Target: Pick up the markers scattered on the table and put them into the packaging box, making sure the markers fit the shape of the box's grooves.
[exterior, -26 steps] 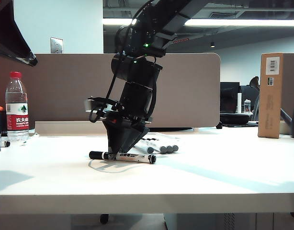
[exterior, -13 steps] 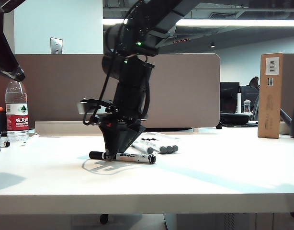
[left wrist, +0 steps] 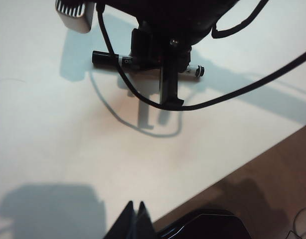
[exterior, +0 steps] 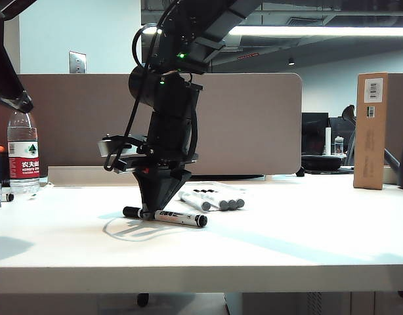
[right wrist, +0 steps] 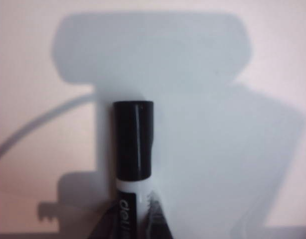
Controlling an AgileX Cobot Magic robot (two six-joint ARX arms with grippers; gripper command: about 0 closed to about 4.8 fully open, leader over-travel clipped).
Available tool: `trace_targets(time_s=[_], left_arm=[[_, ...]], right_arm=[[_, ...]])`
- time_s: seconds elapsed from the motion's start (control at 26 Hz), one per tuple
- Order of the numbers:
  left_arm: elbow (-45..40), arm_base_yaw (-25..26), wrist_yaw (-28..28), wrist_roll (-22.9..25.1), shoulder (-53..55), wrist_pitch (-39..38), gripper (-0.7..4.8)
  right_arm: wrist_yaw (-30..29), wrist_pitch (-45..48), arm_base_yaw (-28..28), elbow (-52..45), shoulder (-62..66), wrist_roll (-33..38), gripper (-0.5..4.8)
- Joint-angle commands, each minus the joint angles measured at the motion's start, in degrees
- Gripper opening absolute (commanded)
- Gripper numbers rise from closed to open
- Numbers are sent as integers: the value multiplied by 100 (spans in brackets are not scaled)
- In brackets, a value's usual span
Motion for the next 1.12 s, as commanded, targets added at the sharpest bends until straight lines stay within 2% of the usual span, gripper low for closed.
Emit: trace_targets(time_s=[0.04, 0.23, 0.35, 0.42, 0.58, 0.73, 0.81, 0.85, 1.12], left_arm=[[17, -4, 219, 282, -15, 151, -4], [17, -4, 361, 262, -13, 581, -4], [17, -4, 610, 260, 9, 1003, -4], [17, -4, 610, 260, 107, 1161, -4], [17, -4, 612, 146, 616, 1587, -4], [17, -7, 951, 11, 1113, 2326, -4], [17, -7, 1019, -17, 1215, 2686, -4], [17, -7, 1016, -17, 1237, 2885, -4], [20, -7, 1014, -17, 1237, 3366, -4]], right_arm=[[-111, -44, -122, -85, -111, 479, -9], [-459, 442, -369, -85, -378, 1115, -9], [-1394, 887, -715, -85, -599, 1727, -9], [-1471, 1128, -901, -85, -697, 1932, -9], [-1121, 1285, -1139, -81, -791, 1974, -9], [-793, 1419, -1268, -85, -780, 1978, -9], [-780, 1700, -1342, -87, -728, 1996, -9], [-852, 1880, -1399, -87, -675, 2227, -9], [-960, 1985, -1502, -87, -492, 2404, -9]])
